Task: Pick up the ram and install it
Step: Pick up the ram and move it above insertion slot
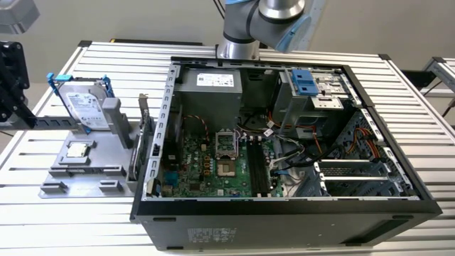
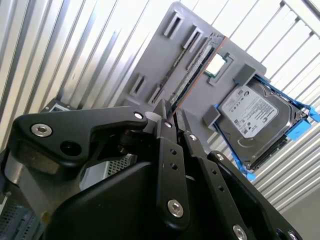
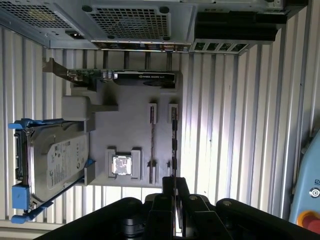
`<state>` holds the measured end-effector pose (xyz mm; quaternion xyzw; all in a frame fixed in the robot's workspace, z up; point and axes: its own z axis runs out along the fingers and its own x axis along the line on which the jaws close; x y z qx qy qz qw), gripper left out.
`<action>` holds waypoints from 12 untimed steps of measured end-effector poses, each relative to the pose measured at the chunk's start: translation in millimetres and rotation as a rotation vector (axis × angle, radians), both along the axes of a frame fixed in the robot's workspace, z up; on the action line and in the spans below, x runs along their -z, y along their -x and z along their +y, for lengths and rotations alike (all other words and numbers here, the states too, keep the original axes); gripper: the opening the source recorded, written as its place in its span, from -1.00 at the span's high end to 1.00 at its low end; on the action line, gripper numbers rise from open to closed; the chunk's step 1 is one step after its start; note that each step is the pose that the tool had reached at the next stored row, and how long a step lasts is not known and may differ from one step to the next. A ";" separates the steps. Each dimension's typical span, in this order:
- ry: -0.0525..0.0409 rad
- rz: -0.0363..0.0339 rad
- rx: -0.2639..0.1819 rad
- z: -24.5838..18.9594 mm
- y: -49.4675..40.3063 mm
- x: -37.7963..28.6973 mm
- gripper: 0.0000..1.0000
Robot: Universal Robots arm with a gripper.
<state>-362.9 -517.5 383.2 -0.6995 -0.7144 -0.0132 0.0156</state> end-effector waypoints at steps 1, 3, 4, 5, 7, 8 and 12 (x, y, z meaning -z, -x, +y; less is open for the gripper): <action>0.0000 0.0000 0.000 0.0 0.0 -0.1 1.00; 0.0005 0.0003 0.000 0.0 -0.8 -0.4 1.00; 0.0006 0.0003 0.000 0.0 -1.7 -0.4 1.00; 0.0006 0.0001 0.000 0.0 -2.7 -0.2 1.00; 0.0011 0.0002 0.000 0.0 -5.4 -0.3 1.00; 0.0012 0.0001 0.000 0.0 -6.7 -0.2 1.00; 0.0013 0.0001 0.000 0.0 -13.2 -0.2 1.00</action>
